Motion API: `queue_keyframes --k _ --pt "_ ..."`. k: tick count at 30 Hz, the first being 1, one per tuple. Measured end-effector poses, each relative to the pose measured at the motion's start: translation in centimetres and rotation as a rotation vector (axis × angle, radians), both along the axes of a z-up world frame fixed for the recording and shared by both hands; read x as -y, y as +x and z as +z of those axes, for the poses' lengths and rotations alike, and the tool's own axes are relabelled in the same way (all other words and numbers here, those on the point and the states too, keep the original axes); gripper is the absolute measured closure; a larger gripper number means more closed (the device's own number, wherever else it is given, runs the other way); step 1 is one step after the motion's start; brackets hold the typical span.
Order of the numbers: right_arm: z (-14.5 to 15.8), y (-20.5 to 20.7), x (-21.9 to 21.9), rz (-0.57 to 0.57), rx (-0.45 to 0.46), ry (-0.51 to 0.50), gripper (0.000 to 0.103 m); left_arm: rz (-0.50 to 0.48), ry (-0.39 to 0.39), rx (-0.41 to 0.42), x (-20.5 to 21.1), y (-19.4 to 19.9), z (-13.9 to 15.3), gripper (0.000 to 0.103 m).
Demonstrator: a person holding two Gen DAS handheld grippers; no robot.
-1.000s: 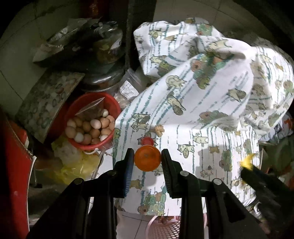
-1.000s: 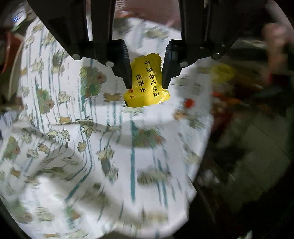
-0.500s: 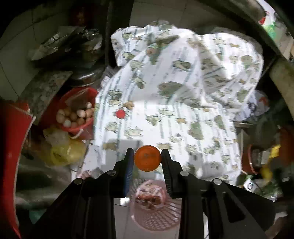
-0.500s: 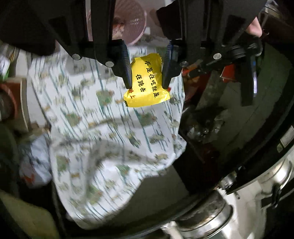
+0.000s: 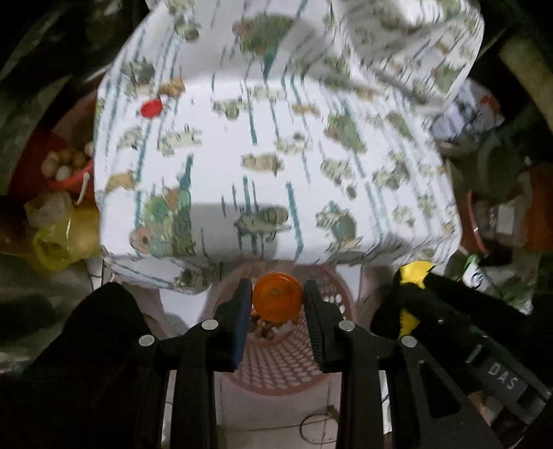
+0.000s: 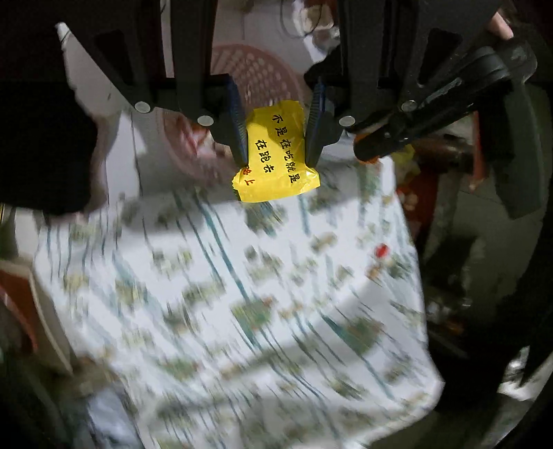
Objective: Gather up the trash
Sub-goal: 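Carry the cap and packet over the pink basket and open both grippers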
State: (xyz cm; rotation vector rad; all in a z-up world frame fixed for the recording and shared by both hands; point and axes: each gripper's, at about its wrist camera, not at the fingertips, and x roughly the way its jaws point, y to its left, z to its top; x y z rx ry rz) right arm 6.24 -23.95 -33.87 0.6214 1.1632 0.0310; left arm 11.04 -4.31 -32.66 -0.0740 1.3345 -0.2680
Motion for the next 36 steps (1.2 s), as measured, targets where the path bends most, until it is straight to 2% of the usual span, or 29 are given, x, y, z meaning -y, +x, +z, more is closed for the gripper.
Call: queue_keyframes --k 2,9,15,19,20,23,29,36 --pt "-2.5 0.1 0.3 -0.017 -0.060 0.049 0.068 0.010 0.013 -0.024 0.0 0.0 -0.9 0.074" --pt "-10.3 -0.3 -0.4 -0.014 -0.236 0.071 0.068 0.038 0.056 -0.051 -0.8 0.2 -2.6 0.074" --pt "-14.1 -1.3 -0.1 -0.062 -0.341 0.084 0.068 0.027 0.106 -0.060 -0.8 0.5 -3.7 0.074" --pt "-15.1 -1.6 -0.2 -0.081 -0.351 0.094 0.046 0.031 0.098 -0.075 -1.1 0.5 -4.0 0.074" --pt "-15.2 -1.7 -0.2 -0.081 -0.355 0.103 0.046 0.032 0.098 -0.076 -1.0 0.5 -4.0 0.074" --pt "-14.7 -1.6 -0.2 -0.088 -0.343 0.115 0.046 0.030 0.092 -0.078 -0.9 0.4 -3.9 0.074" --pt "-9.9 -1.0 1.0 -0.116 -0.222 0.083 0.046 0.010 0.064 -0.109 -0.3 0.1 -4.2 0.074" --pt "-5.1 -0.3 1.1 -0.076 -0.075 0.043 0.046 -0.008 0.079 -0.222 0.8 0.1 -8.2 0.072"
